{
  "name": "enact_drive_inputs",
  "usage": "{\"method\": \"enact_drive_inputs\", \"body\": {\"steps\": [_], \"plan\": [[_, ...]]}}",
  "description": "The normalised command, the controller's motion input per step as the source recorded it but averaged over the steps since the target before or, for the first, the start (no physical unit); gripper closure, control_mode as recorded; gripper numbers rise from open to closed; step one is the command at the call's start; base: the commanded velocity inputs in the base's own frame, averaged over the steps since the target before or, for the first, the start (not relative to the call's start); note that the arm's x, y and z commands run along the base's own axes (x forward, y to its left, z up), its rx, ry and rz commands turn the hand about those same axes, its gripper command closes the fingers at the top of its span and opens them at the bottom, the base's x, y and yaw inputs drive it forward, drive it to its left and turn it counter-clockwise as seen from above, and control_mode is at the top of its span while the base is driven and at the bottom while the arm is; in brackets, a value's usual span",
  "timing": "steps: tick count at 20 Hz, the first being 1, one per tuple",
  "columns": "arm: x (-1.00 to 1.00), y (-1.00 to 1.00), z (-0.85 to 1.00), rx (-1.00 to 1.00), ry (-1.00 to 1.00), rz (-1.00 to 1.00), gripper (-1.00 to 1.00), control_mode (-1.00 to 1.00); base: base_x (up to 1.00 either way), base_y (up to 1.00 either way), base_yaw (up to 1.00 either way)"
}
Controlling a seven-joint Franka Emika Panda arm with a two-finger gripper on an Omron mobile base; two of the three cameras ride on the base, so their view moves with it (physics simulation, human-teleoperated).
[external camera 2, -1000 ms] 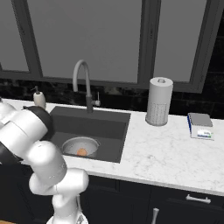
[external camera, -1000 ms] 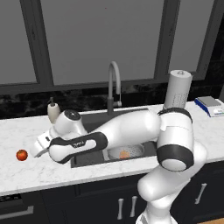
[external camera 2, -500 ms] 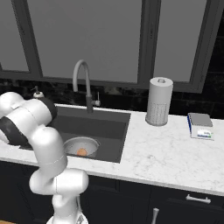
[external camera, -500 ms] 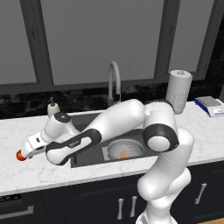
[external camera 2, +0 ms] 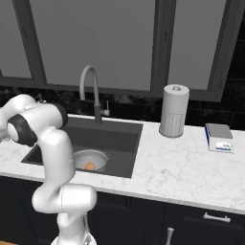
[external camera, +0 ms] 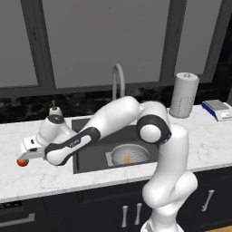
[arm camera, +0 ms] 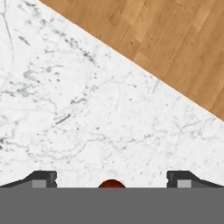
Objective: Put the colander in the sink, put the peach, apple in the colander, and turn on the sink faucet and pour water over the colander.
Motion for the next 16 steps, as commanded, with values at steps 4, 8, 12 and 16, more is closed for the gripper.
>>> {"method": "enact_drive_inputs", "body": {"steps": [4, 8, 12, 16], "plan": [[0.19, 0.15, -0.15, -0.06, 0.07, -0.10, -1.00, -1.00, 0.00, 0.00, 0.00], [0.22, 0.11, -0.04, -0.06, 0.04, -0.09, -1.00, -1.00, 0.00, 0.00, 0.00], [0.10, 0.19, -0.07, -0.04, 0.03, -0.10, -1.00, -1.00, 0.00, 0.00, 0.00], [0.05, 0.19, -0.16, -0.02, 0.05, -0.09, -1.00, -1.00, 0.00, 0.00, 0.00]]}}
